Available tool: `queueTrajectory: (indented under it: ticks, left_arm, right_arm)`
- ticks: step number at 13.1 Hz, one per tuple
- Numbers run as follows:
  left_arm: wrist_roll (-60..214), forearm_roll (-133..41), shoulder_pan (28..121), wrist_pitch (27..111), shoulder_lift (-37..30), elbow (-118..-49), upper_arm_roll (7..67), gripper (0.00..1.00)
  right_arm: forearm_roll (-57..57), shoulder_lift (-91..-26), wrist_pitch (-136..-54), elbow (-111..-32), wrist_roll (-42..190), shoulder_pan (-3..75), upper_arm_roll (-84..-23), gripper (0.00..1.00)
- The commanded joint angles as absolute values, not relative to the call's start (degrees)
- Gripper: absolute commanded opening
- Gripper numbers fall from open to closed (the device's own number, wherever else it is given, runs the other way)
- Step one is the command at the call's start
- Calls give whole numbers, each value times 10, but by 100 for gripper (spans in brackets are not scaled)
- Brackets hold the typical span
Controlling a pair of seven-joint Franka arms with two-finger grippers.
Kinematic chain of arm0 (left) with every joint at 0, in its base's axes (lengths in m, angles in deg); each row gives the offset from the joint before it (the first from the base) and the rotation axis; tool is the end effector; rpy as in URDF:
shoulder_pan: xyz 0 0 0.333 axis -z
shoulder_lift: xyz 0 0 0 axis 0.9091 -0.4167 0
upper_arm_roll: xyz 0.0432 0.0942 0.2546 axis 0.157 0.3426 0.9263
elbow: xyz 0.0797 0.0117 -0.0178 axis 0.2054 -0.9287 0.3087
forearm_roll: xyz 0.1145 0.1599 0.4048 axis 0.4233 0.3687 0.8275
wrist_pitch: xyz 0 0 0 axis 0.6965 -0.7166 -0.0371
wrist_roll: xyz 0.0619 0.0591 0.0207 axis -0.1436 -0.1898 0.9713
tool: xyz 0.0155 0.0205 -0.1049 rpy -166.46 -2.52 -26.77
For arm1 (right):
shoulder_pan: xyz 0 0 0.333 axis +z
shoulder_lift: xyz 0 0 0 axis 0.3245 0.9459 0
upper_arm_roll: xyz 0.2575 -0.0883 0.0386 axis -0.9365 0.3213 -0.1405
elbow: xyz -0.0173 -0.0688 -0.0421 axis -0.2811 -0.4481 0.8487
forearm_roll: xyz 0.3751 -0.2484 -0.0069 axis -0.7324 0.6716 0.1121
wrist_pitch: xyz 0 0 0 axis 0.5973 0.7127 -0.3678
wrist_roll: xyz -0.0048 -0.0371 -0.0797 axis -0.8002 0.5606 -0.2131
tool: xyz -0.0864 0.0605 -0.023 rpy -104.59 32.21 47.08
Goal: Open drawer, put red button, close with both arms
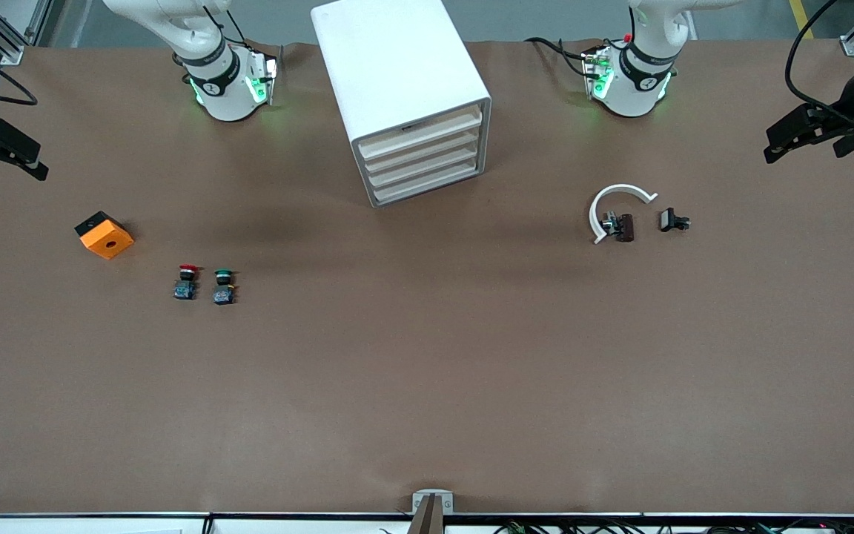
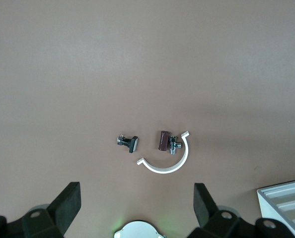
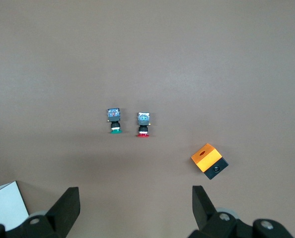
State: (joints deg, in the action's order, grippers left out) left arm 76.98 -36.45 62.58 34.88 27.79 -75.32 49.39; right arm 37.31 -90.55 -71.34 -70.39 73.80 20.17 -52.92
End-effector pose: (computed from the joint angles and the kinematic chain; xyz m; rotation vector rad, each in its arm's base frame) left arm 0.5715 -0.0290 0.6139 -3.1120 -0.1054 0.0924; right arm 0.5715 -0.0526 0.5991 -3.1349 -0.0127 -0.0577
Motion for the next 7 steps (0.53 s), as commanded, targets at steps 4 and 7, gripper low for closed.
queueTrajectory:
  ticks: [4, 7]
  left_arm:
    - [756, -355, 623, 330, 273, -740, 492, 100]
    - [757, -355, 623, 330, 268, -739, 495, 100]
  right_arm:
    - [368, -902, -705, -692, 735, 206, -528, 100]
    - [369, -902, -705, -690, 735, 204, -528, 100]
